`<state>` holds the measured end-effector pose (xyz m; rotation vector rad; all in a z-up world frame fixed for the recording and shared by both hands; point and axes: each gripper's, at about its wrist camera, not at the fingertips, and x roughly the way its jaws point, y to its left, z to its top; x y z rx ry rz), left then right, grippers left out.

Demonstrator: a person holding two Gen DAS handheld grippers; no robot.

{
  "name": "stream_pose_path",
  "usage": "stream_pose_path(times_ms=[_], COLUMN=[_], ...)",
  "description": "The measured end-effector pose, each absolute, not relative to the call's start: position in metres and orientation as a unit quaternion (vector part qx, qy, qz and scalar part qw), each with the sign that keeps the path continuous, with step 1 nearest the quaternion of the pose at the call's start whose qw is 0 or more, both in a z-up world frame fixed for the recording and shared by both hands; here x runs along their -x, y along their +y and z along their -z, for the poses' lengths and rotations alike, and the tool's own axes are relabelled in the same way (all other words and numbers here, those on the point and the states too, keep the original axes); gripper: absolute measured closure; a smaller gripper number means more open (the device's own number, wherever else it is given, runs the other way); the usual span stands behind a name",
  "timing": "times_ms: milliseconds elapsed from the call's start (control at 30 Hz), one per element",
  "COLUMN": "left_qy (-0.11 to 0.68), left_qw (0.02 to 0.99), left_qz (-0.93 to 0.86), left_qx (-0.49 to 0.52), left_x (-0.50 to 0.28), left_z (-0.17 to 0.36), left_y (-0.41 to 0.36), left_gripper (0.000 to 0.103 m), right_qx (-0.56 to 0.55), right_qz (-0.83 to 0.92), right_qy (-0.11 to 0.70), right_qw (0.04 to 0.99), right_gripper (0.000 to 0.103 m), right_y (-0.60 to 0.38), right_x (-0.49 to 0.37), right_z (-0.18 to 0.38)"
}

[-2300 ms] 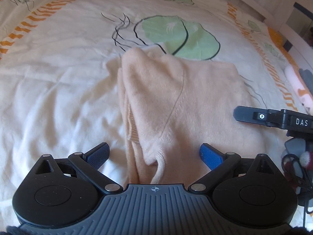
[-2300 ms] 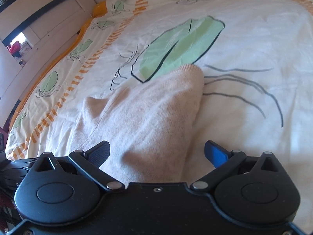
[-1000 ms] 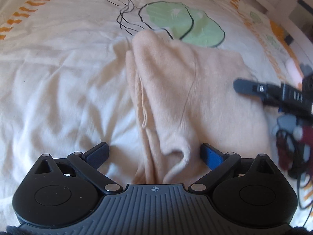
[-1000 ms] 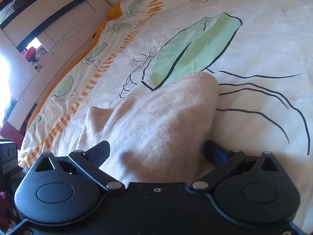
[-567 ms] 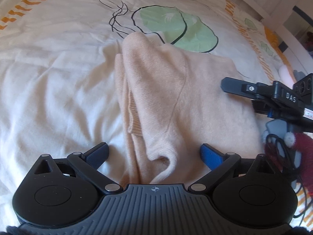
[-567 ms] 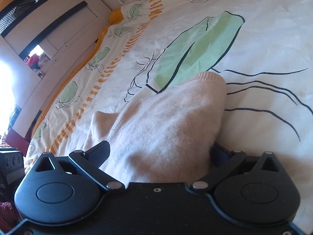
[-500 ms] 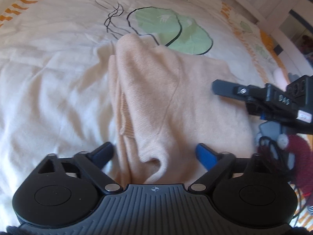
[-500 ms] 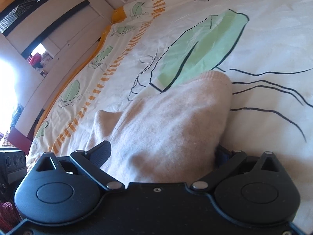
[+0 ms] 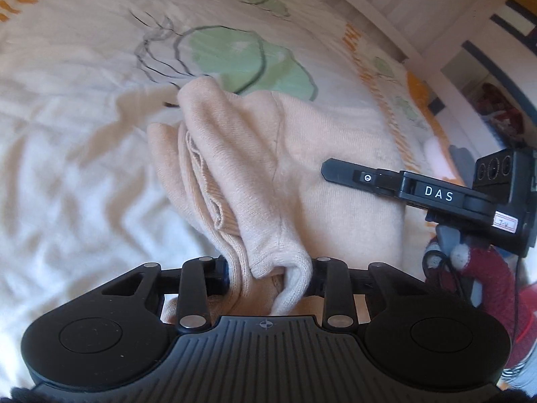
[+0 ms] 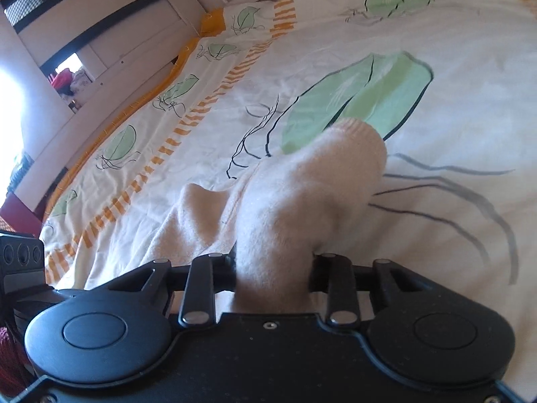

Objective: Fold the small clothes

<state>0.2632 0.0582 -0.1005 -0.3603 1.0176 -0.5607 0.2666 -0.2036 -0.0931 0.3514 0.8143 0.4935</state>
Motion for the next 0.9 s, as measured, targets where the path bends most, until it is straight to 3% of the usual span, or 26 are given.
stream_pose_path(times_ms=[433, 567, 900], left_qy=[0.517, 0.523, 0.501], left_qw=[0.75, 0.767, 0.8], left_qz=[0.384, 0.342, 0.283], left_qx=[0.15, 0.147, 0.169], left_x=[-0.204, -0.19, -0.165], left_z=[0.11, 0.124, 0.124], left_y=[-0.027, -0.02, 0.011], left_gripper=[0.072, 0.072, 0.07], right_qx=[-0.141, -0.141, -0.167], right_qz=[-0.178, -0.13, -0.043], right_qy=[0.449, 0.467, 0.388], right_qw=[0.864, 0.863, 0.905], right_gripper=[0.06, 0.046, 0.04], right_y=[-0.283, -0.297, -0.325], right_x=[-0.186, -0.175, -0.131], right_z=[0.064, 0.084, 0.059])
